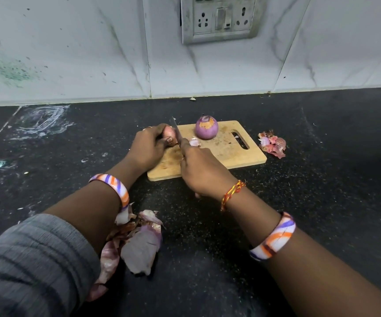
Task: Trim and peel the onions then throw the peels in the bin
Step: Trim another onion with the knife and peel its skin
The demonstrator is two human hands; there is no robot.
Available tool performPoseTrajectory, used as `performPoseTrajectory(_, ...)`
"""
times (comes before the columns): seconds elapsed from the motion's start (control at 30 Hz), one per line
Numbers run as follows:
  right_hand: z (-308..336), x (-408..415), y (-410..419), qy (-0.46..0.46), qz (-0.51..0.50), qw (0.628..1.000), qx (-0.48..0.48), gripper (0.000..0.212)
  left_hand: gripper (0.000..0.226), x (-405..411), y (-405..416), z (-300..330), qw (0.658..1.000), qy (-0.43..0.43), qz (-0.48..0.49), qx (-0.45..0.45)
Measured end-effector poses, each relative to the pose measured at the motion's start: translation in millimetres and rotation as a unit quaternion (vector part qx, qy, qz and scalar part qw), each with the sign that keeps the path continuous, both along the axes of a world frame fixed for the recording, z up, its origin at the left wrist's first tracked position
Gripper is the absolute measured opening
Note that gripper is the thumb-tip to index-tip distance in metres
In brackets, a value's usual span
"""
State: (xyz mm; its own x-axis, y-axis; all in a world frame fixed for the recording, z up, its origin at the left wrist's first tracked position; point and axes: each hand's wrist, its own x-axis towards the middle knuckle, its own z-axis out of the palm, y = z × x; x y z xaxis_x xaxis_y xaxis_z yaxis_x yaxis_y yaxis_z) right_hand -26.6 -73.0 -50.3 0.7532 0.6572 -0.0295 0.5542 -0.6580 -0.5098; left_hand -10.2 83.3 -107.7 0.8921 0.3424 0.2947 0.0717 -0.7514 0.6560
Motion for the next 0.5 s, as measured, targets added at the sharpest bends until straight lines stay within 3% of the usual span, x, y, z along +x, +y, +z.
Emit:
performPoseTrajectory(0.3, -8.6, 1.2, 6.3, -0.007, 0.004, 0.998, -0.062, 0.058, 0.038, -1.0, -3.5, -1.1, 0.999, -0.027, -0.004, 0.024)
performPoseTrajectory(0.43, -10.5, -25.5, -8.6, -0.044, 0.01, 0.989, -0.144, 0.069, 0.034, -3.0, -5.2, -0.3, 0.999, -0.027, 0.021, -0.029)
performPoseTrajectory(0.5, -5.9, -39.8, -24.6, -0.039, 0.027, 0.984, -0.174, 0.073, 0.028, 1.0, -3.9, 0.3, 0.994, -0.016, 0.031, -0.099)
